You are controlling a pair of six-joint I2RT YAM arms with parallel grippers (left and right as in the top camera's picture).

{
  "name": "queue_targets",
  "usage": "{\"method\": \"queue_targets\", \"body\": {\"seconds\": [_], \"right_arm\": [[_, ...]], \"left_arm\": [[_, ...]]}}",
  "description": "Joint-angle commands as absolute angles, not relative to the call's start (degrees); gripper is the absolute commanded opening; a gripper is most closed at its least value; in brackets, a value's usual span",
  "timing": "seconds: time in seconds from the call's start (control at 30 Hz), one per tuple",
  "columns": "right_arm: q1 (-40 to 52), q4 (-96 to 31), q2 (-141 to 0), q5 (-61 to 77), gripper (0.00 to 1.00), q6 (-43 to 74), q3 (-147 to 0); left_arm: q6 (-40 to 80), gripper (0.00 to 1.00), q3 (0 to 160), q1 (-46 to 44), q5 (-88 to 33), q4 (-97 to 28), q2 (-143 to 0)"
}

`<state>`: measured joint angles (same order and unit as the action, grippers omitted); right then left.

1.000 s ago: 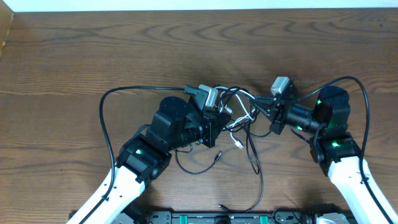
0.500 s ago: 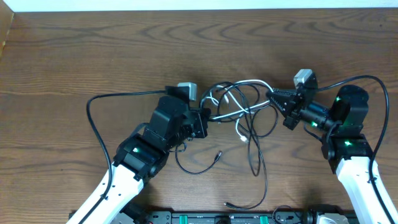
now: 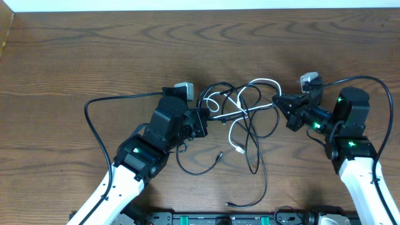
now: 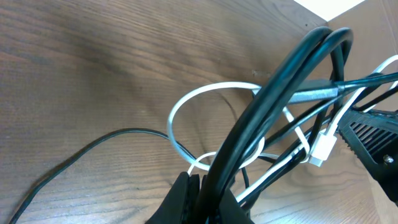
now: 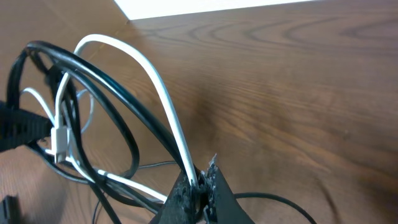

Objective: Untangle cables

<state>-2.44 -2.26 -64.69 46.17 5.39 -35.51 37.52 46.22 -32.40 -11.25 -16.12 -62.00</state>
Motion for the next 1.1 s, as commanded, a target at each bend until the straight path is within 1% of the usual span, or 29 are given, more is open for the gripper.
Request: {"method": "queue_targets", "body": {"seconds": [0.0,0.3,0.5,0.53,0.6,0.63,0.7,0.77,0.83,0.97,1.07], "right_arm": [[-4.51,-3.20,-64.79,34.30,0.01,10.59,-35.88],[-4.51,-11.64,-64.79,25.65,0.01,22.15,-35.88],[-4.47,-14.06,-64.79,25.63,0.01,24.45,-35.88],[-4.45,-13.98,-64.79,25.82,0.04,24.43,-35.88],[-4.45,-13.87,-64.77,26.09,0.17,24.38,-35.88],[-4.45,-13.89,-64.77,26.09,0.28,24.25,-35.88],[-4.45,-13.69,-64.77,26.09,0.52,22.81,-35.88],[-4.45,-13.34,-64.77,26.11,0.72,20.80,-35.88],[-4.40,-12.25,-64.77,27.88,0.81,18.35,-35.88],[-4.40,-7.86,-64.77,38.48,0.83,10.70,-35.88],[-4.01,-4.47,-64.77,46.63,0.84,4.56,-35.88]], "left_arm": [[37.39,0.08,46.41,-31.40,-7.03,-17.12,-61.82],[37.39,0.08,46.41,-31.40,-7.03,-17.12,-61.82],[37.39,0.08,46.41,-31.40,-7.03,-17.12,-61.82],[37.39,0.07,46.41,-31.40,-7.03,-17.12,-61.82],[37.39,0.07,46.41,-31.40,-7.03,-17.12,-61.82],[37.36,0.07,46.41,-31.40,-7.03,-17.12,-61.82],[37.34,0.08,46.41,-31.40,-7.05,-17.12,-61.82],[37.15,0.07,46.41,-31.40,-7.18,-17.12,-61.82],[36.36,0.08,46.41,-31.40,-8.08,-17.08,-61.82],[32.49,0.08,46.41,-31.40,-10.96,-16.88,-61.82],[27.18,0.08,46.41,-31.42,-16.71,-15.68,-61.82]]}}
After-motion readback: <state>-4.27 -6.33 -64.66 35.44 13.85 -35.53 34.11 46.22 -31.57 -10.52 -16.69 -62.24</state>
